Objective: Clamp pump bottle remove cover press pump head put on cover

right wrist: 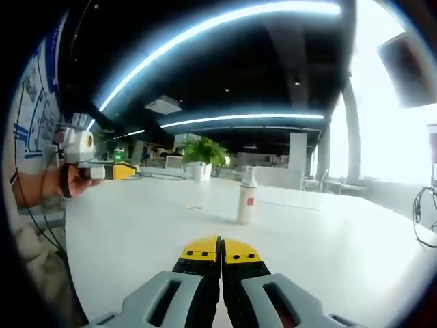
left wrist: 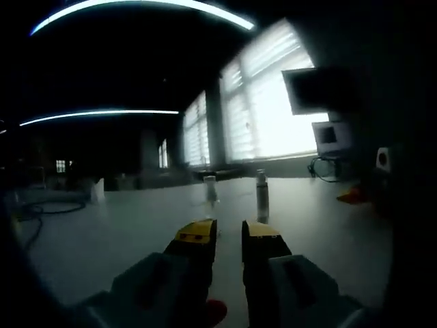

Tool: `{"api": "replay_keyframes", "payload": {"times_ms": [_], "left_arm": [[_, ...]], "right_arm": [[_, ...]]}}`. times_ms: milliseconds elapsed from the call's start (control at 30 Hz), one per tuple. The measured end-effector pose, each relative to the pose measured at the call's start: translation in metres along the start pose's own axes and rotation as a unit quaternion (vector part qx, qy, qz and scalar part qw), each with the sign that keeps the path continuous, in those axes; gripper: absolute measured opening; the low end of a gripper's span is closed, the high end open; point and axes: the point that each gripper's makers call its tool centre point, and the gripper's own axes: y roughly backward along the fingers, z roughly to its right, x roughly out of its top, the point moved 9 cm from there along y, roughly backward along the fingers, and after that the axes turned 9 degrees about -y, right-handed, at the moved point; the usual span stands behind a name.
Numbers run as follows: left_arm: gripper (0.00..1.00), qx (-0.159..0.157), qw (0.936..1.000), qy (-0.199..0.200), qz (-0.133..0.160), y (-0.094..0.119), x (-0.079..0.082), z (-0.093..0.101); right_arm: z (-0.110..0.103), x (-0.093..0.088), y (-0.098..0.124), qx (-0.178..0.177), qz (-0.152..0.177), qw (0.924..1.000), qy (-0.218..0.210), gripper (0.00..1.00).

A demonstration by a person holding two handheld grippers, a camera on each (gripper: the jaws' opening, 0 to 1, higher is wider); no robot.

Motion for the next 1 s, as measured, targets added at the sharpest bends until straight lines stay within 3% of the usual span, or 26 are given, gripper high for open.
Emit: {"api": "replay_keyframes", "payload": {"times_ms": [333,567,700,1000], "left_arm": [[0.06,0.007,0.9997,0.02,-0.015,0.002,-0.015,-0.004],[0.06,0.007,0.9998,0.02,-0.006,0.0,-0.019,-0.009],[0.06,0.036,0.9986,0.039,-0.001,-0.001,-0.019,-0.017],[0.06,0.029,0.9994,0.013,-0.011,0.001,-0.016,-0.004]], "right_arm": [[-0.001,-0.001,0.0,-0.007,-0.007,0.9996,0.027,0.0],[-0.001,-0.002,-0.001,-0.01,-0.01,0.9995,0.029,0.0],[-0.001,-0.001,-0.001,-0.012,-0.009,0.9995,0.029,0.0],[-0.002,-0.001,0.0,-0.015,-0.01,0.9992,0.037,0.0]]}}
